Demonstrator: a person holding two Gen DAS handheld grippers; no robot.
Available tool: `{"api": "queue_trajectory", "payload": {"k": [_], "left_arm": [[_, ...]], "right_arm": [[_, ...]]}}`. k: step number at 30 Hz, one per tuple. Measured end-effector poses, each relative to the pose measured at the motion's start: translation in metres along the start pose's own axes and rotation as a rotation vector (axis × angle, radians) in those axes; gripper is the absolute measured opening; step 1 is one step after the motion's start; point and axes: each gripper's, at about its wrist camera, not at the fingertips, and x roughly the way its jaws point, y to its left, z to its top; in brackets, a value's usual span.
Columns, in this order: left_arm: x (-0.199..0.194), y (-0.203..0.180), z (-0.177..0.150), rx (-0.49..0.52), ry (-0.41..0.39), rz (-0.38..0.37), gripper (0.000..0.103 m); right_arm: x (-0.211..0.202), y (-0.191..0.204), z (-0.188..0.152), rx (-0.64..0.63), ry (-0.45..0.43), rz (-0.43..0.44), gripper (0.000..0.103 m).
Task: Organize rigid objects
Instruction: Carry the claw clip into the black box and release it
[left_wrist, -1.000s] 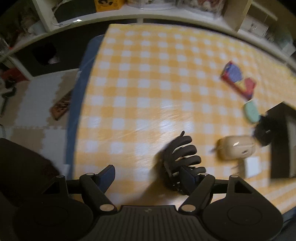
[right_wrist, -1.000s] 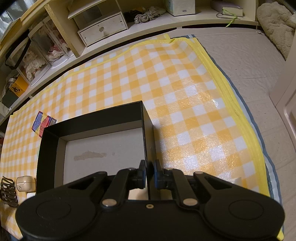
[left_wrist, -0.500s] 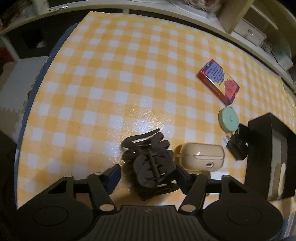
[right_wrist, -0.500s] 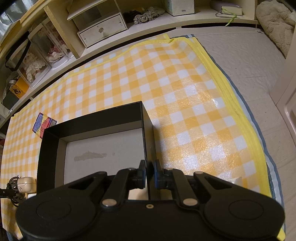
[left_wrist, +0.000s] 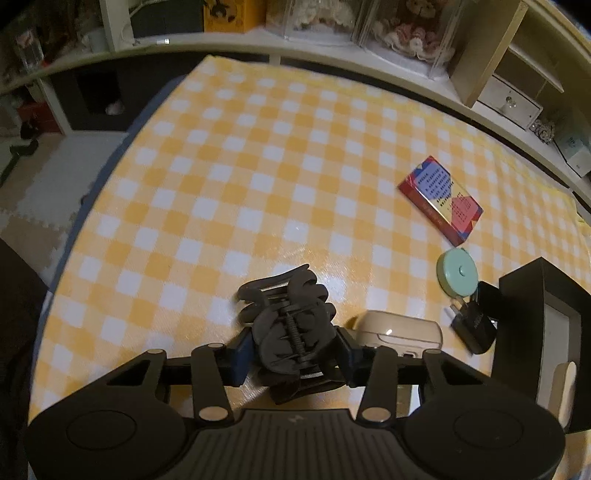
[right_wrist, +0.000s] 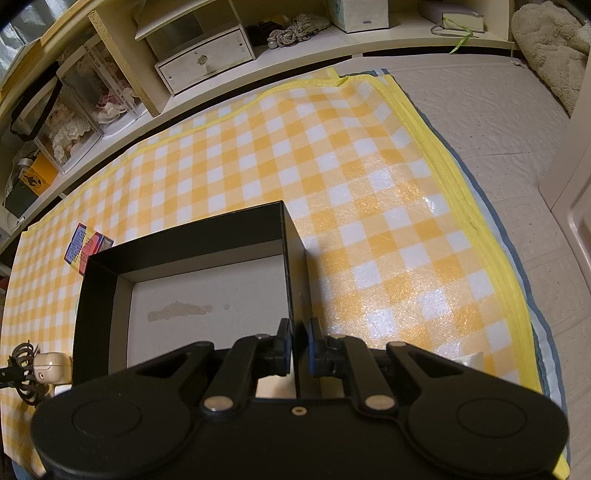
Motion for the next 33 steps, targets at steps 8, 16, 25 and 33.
{"api": "queue_trajectory", "payload": {"k": [8, 16, 25, 33], "left_arm": [[-0.035, -0.027, 0.000, 0.102, -0.133, -0.069, 0.047], [-0.057, -0.095, -0.010, 0.205, -0.153, -0.272, 0.047], [-0.047, -0.192, -0.033, 0.332, -0.121, -0.425, 0.047], [0.003, -0.254, -0.063, 0.438, -0.014, -0.416, 0.047]], "right_arm": [[0.000, 0.001, -0.001, 0.001, -0.002, 0.000, 0.009], [-0.001, 0.001, 0.000, 0.002, -0.004, 0.002, 0.009], [-0.001, 0.002, 0.000, -0.009, -0.010, -0.001, 0.009], [-0.002, 0.004, -0.001, -0.018, -0.016, -0.003, 0.009]]}}
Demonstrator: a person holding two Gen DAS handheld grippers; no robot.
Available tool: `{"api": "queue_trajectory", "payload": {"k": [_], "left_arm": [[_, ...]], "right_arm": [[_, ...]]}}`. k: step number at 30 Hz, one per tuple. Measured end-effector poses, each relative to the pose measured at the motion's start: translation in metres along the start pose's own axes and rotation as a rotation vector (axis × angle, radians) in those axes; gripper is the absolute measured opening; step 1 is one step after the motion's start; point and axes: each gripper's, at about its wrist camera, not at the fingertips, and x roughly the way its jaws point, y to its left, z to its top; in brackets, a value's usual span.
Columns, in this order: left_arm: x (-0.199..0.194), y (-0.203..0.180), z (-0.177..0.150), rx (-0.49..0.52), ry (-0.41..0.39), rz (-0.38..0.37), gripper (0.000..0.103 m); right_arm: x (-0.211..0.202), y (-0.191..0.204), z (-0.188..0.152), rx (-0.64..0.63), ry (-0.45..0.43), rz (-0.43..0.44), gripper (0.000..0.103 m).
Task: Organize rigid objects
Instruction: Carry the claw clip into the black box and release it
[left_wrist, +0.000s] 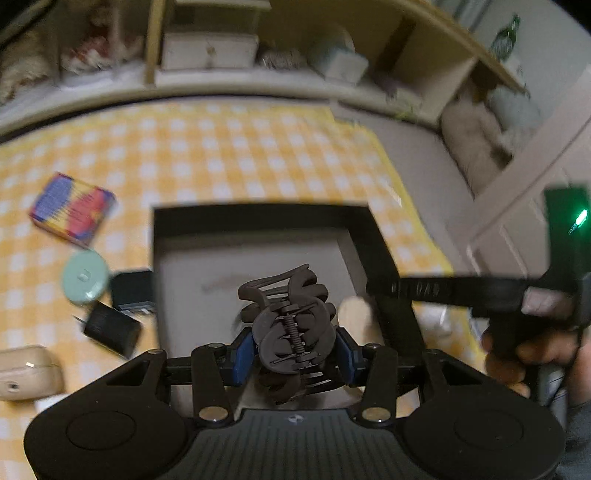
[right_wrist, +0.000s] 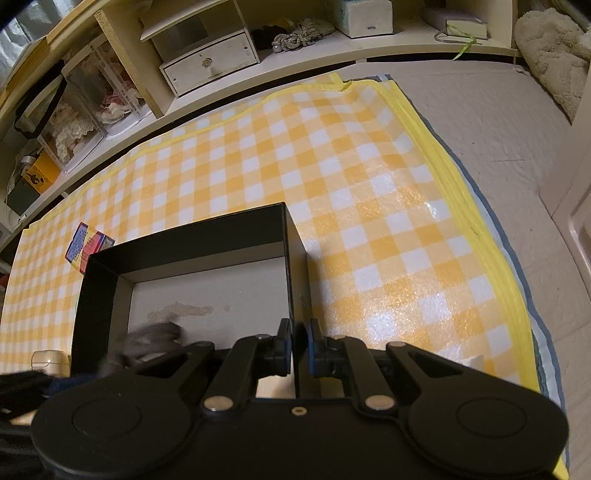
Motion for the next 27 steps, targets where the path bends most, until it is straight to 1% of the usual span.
{"api": "queue_trajectory", "payload": {"k": [3, 6, 9, 11, 16, 22, 24, 26, 27], "left_arm": [[0.016, -0.006, -0.004, 0.015, 0.020, 0.021, 0.047], [0.025, -0.010, -0.005, 0.017, 0.033, 0.024, 0.047], [0.031, -0.017, -0.009, 0.037, 0.056, 0.015, 0.047], [0.032, -0.023, -0.010, 0.061, 0.058, 0.024, 0.047], [0.033, -0.022, -0.008, 0.031, 0.075, 0.029, 0.047], [0.037, -0.025, -0.005, 0.019, 0.079, 0.047, 0.047], [0.038, -0.024, -0.004, 0.015, 0.088, 0.045, 0.049], [0.038, -0.024, -0.006, 0.018, 0.106, 0.028, 0.056], [0.037, -0.025, -0.007, 0.021, 0.107, 0.023, 0.058]], "right_arm": [[0.000, 0.001, 0.000, -0.002, -0.001, -0.001, 0.009], [0.000, 0.001, 0.000, -0.006, -0.001, -0.003, 0.009], [0.000, 0.002, 0.000, -0.012, -0.001, -0.006, 0.009], [0.000, 0.002, 0.000, -0.015, -0.002, -0.009, 0.008], [0.000, 0.003, -0.001, -0.020, -0.001, -0.014, 0.008], [0.000, 0.003, -0.001, -0.016, -0.004, -0.011, 0.008], [0.000, 0.003, -0.001, -0.015, -0.004, -0.010, 0.008], [0.001, 0.003, -0.001, -0.015, -0.004, -0.010, 0.008], [0.001, 0.003, -0.001, -0.015, -0.004, -0.010, 0.008]]}}
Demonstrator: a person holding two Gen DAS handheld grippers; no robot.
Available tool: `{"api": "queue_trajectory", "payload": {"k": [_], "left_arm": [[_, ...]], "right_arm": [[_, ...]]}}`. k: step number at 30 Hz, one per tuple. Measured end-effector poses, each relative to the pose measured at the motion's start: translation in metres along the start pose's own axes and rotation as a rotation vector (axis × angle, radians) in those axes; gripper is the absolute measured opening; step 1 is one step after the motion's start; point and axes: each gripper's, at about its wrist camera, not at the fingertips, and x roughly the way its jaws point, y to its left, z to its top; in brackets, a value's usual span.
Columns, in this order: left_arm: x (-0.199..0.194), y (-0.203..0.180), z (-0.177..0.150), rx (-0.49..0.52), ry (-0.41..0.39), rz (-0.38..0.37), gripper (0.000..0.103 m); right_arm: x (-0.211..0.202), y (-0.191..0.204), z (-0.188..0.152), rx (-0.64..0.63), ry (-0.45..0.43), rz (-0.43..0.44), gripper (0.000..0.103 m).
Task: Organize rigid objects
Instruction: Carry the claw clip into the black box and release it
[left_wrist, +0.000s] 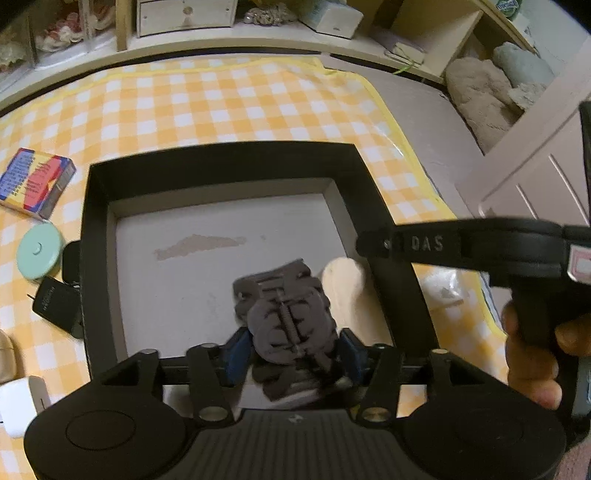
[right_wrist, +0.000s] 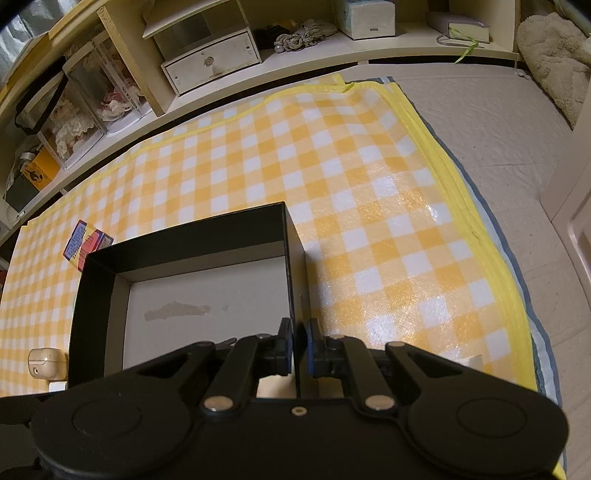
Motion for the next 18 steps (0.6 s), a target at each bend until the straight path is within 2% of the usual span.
{"api": "queue_trajectory", "payload": {"k": [4, 8, 18], "left_arm": [[-0.006, -0.001, -0.003, 0.009, -0.008, -0.005, 0.062], [-0.019, -0.002, -0.008, 0.024, -0.023, -0.007, 0.076], [-0.066, 0.001, -0.016, 0.079, -0.111, 0.018, 0.100]], "right_arm": [[0.000, 0.000, 0.000, 0.000, 0.000, 0.000, 0.008], [0.000, 0.000, 0.000, -0.001, 0.000, -0.001, 0.008], [-0.001, 0.000, 0.000, -0.001, 0.000, -0.003, 0.008]]}}
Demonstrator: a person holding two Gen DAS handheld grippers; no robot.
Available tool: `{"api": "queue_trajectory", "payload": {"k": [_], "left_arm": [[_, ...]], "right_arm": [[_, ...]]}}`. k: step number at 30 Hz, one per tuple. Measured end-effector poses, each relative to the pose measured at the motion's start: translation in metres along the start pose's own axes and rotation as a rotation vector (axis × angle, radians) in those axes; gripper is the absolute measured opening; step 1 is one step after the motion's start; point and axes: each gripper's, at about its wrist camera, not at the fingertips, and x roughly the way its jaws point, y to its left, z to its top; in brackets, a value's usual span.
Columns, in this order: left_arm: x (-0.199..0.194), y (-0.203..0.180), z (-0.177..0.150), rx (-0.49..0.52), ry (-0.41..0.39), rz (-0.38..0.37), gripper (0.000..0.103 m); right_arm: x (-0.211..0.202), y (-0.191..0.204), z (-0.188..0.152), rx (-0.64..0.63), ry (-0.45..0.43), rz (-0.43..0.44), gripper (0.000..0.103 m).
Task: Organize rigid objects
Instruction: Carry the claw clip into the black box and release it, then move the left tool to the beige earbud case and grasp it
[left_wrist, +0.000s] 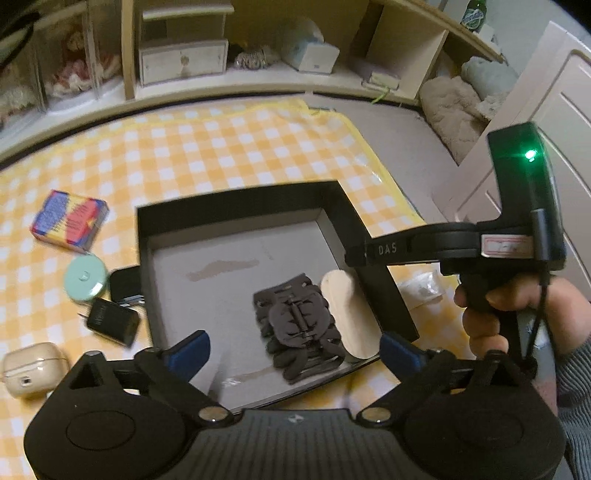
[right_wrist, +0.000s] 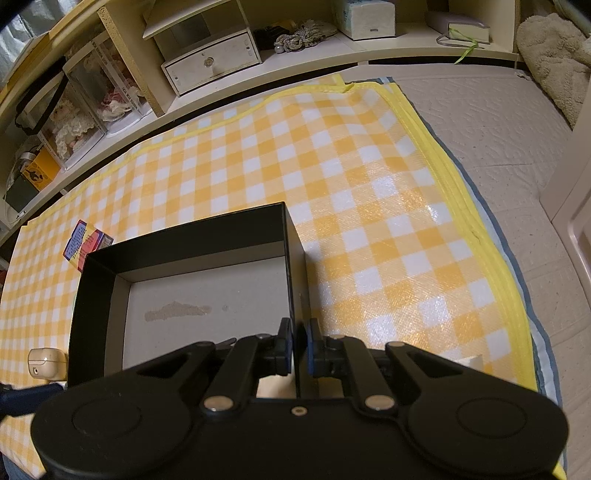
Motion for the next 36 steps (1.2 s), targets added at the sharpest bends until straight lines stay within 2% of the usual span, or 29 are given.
{"api": "queue_trajectory", "payload": {"k": [2, 12, 15, 20, 28, 36], "left_arm": [[-0.009, 0.002, 0.000, 0.009, -0.013, 0.015, 0.103], [-0.045, 0.018, -0.005, -0.015, -0.064, 0.068, 0.103], [-0.052, 0.029, -0.003, -0.033, -0.080, 0.079, 0.103], [-0.058, 0.063, -0.001, -0.080, -0.121, 0.148, 0.103], [-0.056, 0.125, -0.005, -0.138, -0.100, 0.282, 0.103], [-0.027, 0.176, -0.021, -0.262, -0.001, 0.324, 0.103]], "right_arm": [[0.000, 0.000, 0.000, 0.001, -0.001, -0.001, 0.008], [0.000, 0.002, 0.000, -0.005, -0.004, -0.005, 0.008], [0.000, 0.002, -0.001, -0.006, -0.004, -0.006, 0.008], [0.000, 0.003, -0.001, -0.010, -0.004, -0.011, 0.008], [0.000, 0.006, -0.002, -0.018, -0.003, -0.022, 0.007], [0.001, 0.008, -0.001, -0.022, 0.003, -0.031, 0.007]]}}
